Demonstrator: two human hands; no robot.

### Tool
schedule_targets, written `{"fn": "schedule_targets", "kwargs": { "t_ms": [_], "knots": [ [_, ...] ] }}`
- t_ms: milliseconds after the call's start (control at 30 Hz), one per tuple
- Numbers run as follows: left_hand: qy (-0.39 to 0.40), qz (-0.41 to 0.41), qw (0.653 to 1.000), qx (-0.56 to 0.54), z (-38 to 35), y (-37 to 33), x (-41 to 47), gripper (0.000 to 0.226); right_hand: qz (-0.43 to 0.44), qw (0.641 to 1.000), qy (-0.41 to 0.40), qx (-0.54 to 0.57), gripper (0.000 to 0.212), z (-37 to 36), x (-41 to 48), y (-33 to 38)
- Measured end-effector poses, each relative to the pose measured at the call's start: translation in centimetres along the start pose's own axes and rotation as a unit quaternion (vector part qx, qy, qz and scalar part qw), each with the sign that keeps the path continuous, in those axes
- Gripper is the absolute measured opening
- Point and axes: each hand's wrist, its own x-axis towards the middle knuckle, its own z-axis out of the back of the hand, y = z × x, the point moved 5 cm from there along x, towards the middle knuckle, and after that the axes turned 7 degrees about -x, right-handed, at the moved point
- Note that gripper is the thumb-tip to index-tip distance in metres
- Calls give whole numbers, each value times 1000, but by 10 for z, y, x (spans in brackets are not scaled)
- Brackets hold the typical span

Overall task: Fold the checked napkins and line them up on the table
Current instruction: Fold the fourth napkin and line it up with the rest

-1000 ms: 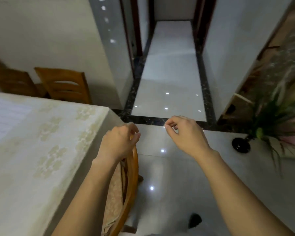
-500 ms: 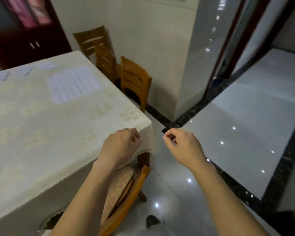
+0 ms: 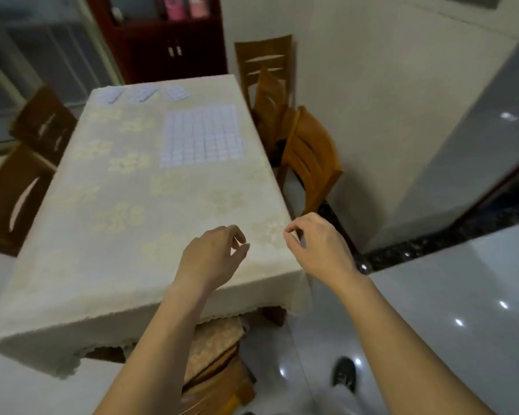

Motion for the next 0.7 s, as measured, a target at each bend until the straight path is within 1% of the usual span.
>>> {"fn": "schedule_targets", "kwargs": {
  "t_ms": [67,200,300,367,567,700],
  "knots": [
    [-21,38,999,8,-2,4,14,21,34,999,15,11,19,-6,34,-4],
    [-45,101,994,13,-11,-12,44,30,89,994,48,33,25,-9,89,-24],
    [-54,147,988,0,-13,-25,63,32,117,989,90,24,28,-7,123,-45],
    [-66,181,981,-5,-13,-27,68,31,140,984,102,28,28,-5,145,-51],
    [-78,262,962,15,-12,-10,72,31,183,971,141,63,25,-35,196,-37],
    [-90,280,956,16,-10,11,90,31,215,958,182,45,25,-62,218,-17]
  ]
}}
